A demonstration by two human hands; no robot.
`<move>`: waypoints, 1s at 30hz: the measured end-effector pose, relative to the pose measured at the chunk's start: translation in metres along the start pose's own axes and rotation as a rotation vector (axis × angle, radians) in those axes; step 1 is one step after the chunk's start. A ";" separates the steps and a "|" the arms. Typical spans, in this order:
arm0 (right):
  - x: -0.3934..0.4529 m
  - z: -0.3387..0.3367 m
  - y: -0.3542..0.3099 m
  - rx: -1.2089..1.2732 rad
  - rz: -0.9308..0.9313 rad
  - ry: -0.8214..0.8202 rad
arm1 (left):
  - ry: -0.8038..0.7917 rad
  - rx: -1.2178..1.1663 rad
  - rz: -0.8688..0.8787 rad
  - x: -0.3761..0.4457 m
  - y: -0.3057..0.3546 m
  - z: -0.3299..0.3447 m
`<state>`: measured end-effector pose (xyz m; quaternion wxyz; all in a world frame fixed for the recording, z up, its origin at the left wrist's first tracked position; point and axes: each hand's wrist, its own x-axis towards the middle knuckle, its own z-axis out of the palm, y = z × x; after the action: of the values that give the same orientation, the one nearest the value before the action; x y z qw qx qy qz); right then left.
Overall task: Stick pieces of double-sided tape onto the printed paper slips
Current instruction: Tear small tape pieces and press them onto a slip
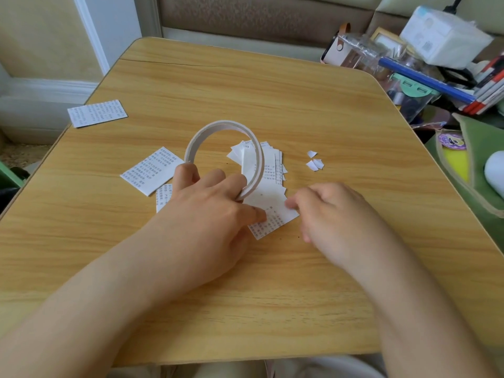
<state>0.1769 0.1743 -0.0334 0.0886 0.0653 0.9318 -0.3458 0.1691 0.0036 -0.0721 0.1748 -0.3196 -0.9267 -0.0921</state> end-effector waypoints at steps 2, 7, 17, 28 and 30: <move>-0.002 -0.005 0.005 -0.052 -0.051 0.073 | -0.001 -0.003 -0.007 0.000 -0.001 0.000; -0.011 -0.014 0.010 0.002 -0.324 -0.004 | -0.023 -0.014 -0.024 0.000 -0.002 0.001; -0.008 -0.002 0.021 -0.333 -0.404 0.000 | -0.047 -0.065 -0.027 0.001 -0.003 0.000; 0.007 -0.006 0.032 -0.076 -0.288 -0.124 | -0.287 -0.242 -0.115 -0.007 -0.023 -0.003; 0.008 -0.008 0.031 -0.068 -0.274 -0.142 | -0.300 -0.271 -0.113 -0.008 -0.025 -0.003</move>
<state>0.1742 0.2033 -0.0493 0.1087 -0.0900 0.9346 -0.3266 0.1600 -0.0214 -0.0743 -0.0152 -0.2978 -0.9380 -0.1769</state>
